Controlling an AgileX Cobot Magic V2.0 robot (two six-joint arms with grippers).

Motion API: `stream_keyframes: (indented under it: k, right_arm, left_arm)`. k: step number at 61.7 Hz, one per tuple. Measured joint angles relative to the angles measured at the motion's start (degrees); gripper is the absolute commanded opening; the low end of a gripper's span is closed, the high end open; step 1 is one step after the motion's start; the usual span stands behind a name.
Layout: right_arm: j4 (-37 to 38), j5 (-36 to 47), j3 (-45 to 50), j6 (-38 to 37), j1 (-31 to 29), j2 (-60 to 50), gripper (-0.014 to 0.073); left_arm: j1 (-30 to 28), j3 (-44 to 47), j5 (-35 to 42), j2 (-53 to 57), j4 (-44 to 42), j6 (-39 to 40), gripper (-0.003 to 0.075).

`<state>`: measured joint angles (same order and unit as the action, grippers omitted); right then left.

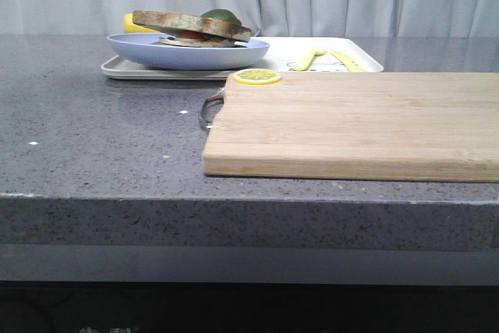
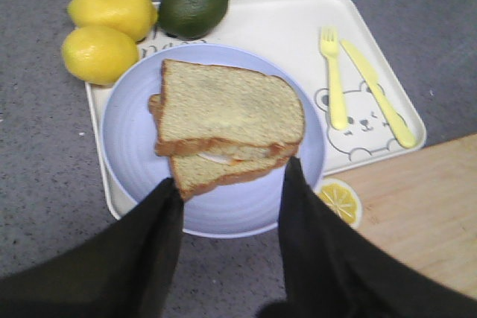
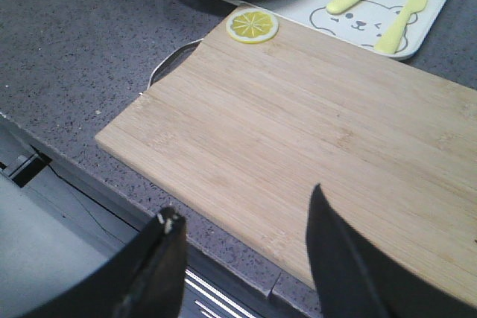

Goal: Place bread and move sandwich to tray

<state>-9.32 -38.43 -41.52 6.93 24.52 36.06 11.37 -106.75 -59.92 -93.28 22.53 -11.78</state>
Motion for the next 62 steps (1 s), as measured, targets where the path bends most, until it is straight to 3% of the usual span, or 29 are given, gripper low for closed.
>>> stream_keyframes:
  k: [33,62]
  right_arm:
    - [0.0,0.0,0.0,0.0,0.0,0.0,0.039]
    - [0.0,0.0,0.0,0.0,0.0,0.0,0.039]
  left_arm:
    - [11.0,40.0,15.9,30.4,-3.3,-8.5,0.0314]
    - [12.0,63.0,20.1,57.3,-3.5,-14.2,0.0314]
